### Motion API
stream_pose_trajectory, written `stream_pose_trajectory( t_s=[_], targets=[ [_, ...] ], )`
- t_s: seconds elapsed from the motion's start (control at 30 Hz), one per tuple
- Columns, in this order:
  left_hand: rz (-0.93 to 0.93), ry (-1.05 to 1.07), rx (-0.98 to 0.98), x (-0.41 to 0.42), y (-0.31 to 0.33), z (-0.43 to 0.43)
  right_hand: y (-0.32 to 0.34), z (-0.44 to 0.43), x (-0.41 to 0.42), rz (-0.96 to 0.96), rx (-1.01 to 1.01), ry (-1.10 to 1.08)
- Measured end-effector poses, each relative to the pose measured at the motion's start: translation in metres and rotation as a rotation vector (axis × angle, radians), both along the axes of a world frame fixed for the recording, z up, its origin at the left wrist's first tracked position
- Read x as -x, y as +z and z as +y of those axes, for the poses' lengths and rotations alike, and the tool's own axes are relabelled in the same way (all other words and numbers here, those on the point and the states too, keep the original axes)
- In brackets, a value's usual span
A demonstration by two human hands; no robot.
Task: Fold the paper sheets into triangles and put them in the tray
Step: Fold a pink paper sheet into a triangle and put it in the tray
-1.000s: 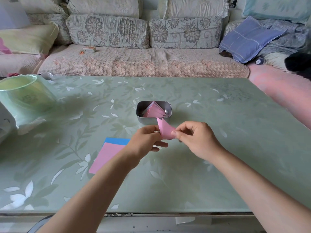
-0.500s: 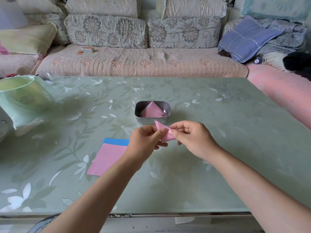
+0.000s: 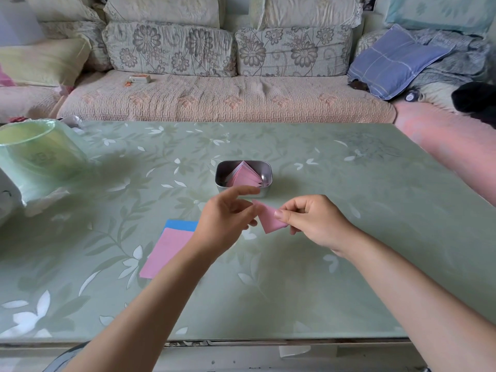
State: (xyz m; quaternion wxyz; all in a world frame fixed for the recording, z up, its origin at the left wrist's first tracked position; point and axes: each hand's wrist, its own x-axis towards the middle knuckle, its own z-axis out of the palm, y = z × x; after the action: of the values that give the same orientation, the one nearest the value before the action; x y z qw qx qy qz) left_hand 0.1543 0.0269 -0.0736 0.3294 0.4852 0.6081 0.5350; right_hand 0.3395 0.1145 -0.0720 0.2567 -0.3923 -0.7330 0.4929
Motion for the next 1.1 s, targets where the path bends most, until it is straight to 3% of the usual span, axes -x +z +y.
stream_pose_trajectory(
  t_s=[0.4,0.73,0.9,1.1],
  targets=[
    [0.354,-0.089,0.189,0.01,-0.004,-0.003,0.0,0.007,-0.005,-0.239,0.008,0.146],
    [0.677,-0.027,0.365,-0.003,-0.009,-0.004,-0.013,0.006,0.01,-0.598,-0.262,0.121],
    [0.793,-0.019,0.338,-0.005,-0.011,-0.005,-0.014,0.002,0.013,-0.645,-0.449,0.135],
    [0.855,-0.071,0.209,-0.003,-0.019,-0.006,-0.02,0.0,0.011,-0.598,-0.448,0.113]
  ],
)
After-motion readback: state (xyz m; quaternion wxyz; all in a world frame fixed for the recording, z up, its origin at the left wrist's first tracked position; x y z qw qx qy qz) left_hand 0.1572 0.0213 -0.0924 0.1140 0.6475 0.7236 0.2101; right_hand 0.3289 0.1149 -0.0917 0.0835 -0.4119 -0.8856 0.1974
